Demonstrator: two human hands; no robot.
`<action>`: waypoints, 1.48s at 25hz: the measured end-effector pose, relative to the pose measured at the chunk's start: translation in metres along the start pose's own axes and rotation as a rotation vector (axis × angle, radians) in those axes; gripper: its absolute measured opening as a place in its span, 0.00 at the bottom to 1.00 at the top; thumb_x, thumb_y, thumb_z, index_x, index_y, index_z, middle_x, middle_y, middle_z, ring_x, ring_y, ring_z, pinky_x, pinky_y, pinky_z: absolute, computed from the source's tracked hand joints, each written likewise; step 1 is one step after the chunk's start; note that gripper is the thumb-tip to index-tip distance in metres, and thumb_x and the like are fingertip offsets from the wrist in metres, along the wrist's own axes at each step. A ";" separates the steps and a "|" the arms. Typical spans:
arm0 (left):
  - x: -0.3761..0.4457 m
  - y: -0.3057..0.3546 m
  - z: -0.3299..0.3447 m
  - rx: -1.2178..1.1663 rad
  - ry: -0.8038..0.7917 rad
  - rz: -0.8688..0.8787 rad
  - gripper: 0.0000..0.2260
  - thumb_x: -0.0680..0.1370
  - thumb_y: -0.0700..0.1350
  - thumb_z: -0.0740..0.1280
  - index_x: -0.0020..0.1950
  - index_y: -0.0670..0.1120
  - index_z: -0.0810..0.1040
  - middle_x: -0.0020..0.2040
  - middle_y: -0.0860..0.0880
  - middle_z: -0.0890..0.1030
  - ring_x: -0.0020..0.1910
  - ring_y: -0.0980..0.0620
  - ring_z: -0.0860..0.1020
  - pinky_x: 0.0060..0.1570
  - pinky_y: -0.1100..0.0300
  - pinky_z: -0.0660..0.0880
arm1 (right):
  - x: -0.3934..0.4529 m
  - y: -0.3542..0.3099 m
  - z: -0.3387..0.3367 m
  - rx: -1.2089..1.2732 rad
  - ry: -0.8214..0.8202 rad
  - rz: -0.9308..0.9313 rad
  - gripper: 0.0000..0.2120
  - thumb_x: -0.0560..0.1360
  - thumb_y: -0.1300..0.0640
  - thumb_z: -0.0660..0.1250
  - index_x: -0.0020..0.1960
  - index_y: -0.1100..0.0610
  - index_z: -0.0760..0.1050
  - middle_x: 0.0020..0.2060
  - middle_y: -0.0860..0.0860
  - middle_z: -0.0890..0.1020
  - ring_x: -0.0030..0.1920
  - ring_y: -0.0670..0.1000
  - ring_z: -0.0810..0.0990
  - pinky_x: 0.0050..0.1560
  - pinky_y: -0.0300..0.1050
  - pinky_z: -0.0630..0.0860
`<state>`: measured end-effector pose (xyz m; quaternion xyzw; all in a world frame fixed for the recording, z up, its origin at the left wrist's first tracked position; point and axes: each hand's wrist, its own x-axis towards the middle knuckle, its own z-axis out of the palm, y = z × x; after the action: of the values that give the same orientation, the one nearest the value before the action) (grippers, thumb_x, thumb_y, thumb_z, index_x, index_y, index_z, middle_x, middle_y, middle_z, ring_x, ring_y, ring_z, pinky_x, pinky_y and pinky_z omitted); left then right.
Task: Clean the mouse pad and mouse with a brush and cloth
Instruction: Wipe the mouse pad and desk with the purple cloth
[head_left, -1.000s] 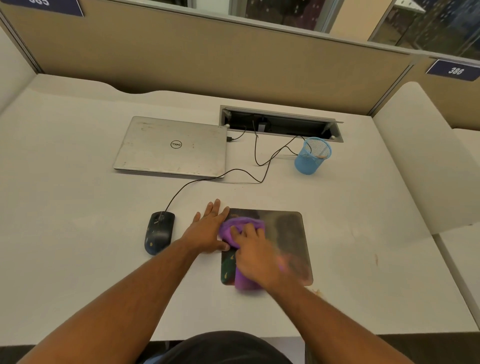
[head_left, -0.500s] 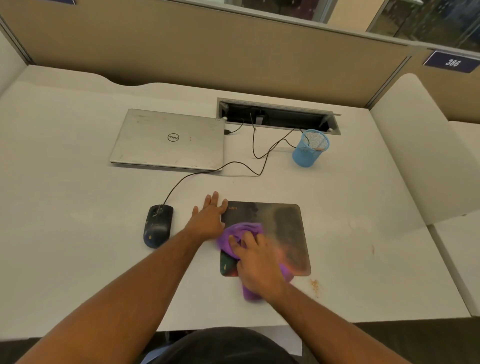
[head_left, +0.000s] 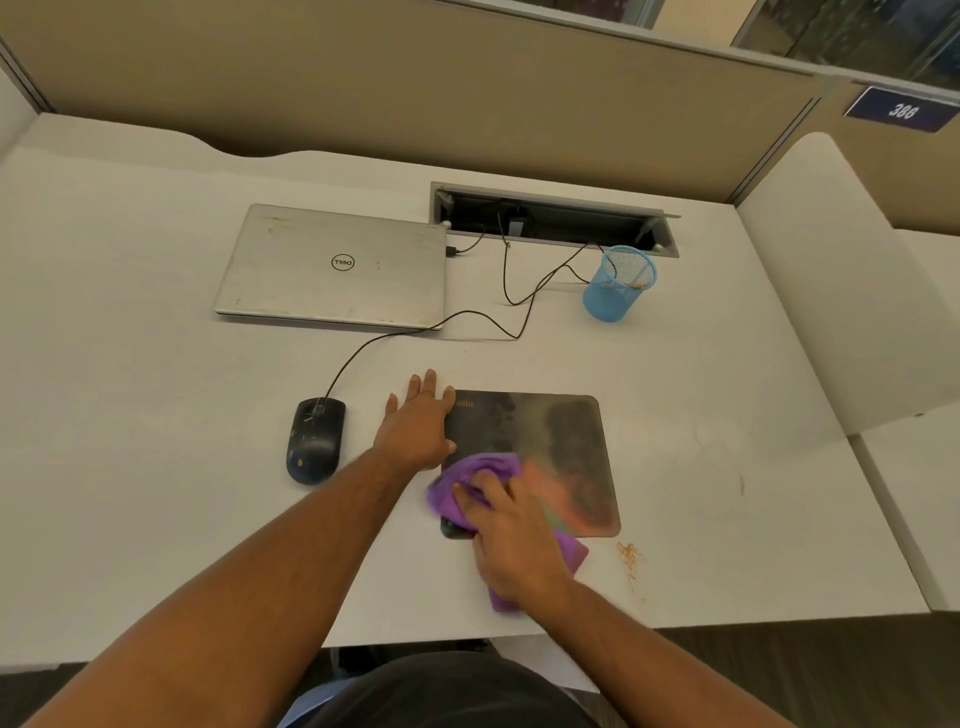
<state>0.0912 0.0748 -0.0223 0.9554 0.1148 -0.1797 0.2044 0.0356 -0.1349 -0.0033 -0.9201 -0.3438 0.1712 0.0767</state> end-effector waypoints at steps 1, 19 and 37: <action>0.001 -0.001 0.000 0.005 0.009 -0.001 0.40 0.77 0.52 0.72 0.82 0.50 0.51 0.82 0.45 0.42 0.80 0.42 0.42 0.76 0.41 0.47 | -0.012 0.002 0.005 0.017 -0.030 -0.034 0.26 0.82 0.52 0.62 0.80 0.45 0.62 0.78 0.48 0.65 0.75 0.55 0.64 0.76 0.52 0.62; 0.002 0.002 -0.013 0.020 -0.102 0.026 0.43 0.76 0.49 0.73 0.82 0.48 0.49 0.81 0.43 0.38 0.80 0.41 0.39 0.76 0.39 0.49 | -0.014 0.014 -0.004 -0.052 -0.046 -0.172 0.23 0.81 0.53 0.63 0.76 0.45 0.68 0.74 0.47 0.71 0.73 0.54 0.68 0.74 0.50 0.64; -0.011 0.020 -0.018 0.208 -0.178 -0.013 0.51 0.75 0.51 0.74 0.81 0.42 0.39 0.80 0.38 0.35 0.79 0.36 0.38 0.76 0.38 0.46 | -0.036 -0.006 0.008 0.017 -0.011 -0.129 0.20 0.79 0.51 0.66 0.71 0.46 0.76 0.70 0.46 0.76 0.70 0.54 0.73 0.70 0.50 0.69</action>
<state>0.0924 0.0628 0.0045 0.9509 0.0830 -0.2761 0.1123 0.0041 -0.1539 0.0006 -0.8944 -0.4013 0.1738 0.0937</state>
